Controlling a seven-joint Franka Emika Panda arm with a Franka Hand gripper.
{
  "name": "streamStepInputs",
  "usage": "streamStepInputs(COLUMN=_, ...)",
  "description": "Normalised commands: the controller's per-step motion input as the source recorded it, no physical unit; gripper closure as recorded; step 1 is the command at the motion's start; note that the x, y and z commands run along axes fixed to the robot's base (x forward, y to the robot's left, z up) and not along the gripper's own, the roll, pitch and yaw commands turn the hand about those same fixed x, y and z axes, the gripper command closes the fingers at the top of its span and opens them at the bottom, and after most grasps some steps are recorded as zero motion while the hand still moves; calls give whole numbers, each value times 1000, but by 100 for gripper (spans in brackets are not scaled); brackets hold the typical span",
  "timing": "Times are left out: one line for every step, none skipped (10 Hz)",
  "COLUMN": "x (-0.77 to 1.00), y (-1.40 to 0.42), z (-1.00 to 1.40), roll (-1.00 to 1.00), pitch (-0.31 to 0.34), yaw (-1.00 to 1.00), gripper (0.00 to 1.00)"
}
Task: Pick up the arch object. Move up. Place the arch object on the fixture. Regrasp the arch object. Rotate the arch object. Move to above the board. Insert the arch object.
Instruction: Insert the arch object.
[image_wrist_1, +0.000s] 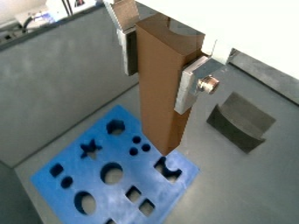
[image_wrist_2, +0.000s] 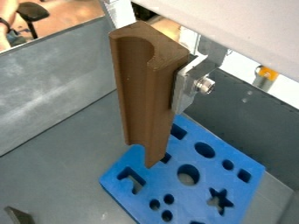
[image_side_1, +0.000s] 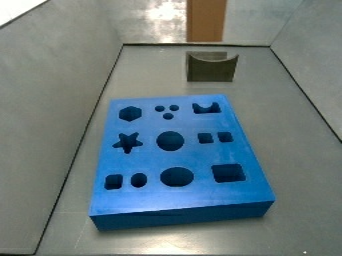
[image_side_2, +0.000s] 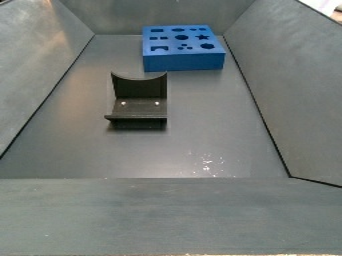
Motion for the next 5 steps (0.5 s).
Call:
streamStepInputs(x=894, y=23, z=-274, roll=-59, pitch=-46, yaw=231, gripper=100)
streamStepInputs(x=771, y=0, z=-500, roll=0, pitch=-21, yaw=223, gripper=100)
streamStepInputs(x=546, y=0, z=-606, roll=83, pitch=0, yaw=154, gripper=100)
streamStepInputs(x=454, y=0, z=-531, roll=66, pitch=0, yaw=37, gripper=100)
streamStepInputs(x=443, y=0, z=-503, roll=81, pitch=0, yaw=0, gripper=100)
